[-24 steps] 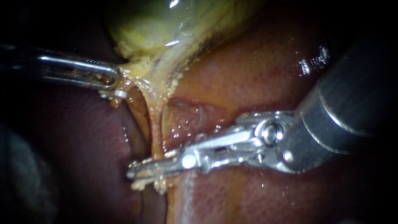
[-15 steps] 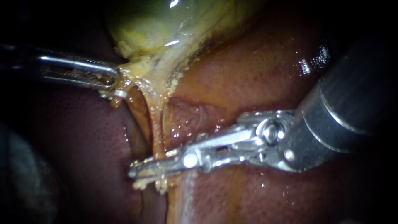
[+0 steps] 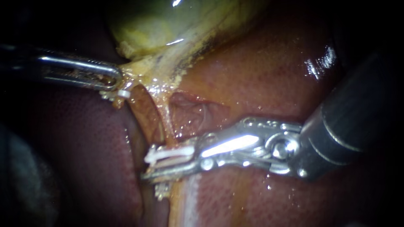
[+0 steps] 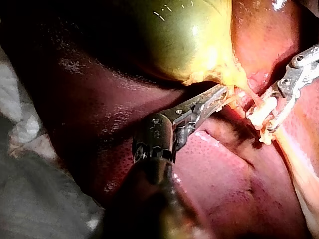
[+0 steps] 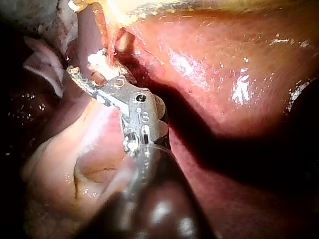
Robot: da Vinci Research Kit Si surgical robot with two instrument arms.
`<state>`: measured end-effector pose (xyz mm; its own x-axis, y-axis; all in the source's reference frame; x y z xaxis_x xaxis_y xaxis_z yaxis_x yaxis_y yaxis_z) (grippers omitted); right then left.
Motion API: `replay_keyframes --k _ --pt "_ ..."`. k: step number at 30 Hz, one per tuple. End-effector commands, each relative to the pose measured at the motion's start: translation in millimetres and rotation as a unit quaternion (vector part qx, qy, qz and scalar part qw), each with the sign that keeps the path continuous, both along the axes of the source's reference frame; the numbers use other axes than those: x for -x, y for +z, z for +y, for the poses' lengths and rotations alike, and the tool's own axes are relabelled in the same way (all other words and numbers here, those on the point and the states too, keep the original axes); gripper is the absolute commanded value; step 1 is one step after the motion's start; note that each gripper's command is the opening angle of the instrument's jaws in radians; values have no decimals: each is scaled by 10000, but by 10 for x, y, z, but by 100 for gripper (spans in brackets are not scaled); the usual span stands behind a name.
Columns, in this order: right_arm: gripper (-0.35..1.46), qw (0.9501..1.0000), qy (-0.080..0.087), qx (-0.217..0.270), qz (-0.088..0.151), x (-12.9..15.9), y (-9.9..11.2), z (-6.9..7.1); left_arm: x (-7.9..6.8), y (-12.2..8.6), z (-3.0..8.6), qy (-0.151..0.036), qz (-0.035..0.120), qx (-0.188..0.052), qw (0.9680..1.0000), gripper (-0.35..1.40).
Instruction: Going back second clip right tube
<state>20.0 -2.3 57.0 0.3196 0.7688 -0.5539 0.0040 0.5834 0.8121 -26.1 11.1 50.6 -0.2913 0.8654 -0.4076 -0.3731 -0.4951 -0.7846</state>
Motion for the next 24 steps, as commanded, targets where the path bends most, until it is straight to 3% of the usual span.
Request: replay_keyframes --k 1,9,16,24 --pt "48 10000 -9 47 11 1 0 0 0 0 0 1 -1 0 10000 -35" --pt "49 9988 -33 475 -70 8 2 3 -1 -1 0 2 -1 0 10000 -35" --pt "50 9956 -16 937 20 31 -2 8 -1 -1 0 4 -2 0 10000 -35" --pt "50 9867 -135 1608 178 78 -19 20 -1 -1 -1 3 -2 0 10000 -35"
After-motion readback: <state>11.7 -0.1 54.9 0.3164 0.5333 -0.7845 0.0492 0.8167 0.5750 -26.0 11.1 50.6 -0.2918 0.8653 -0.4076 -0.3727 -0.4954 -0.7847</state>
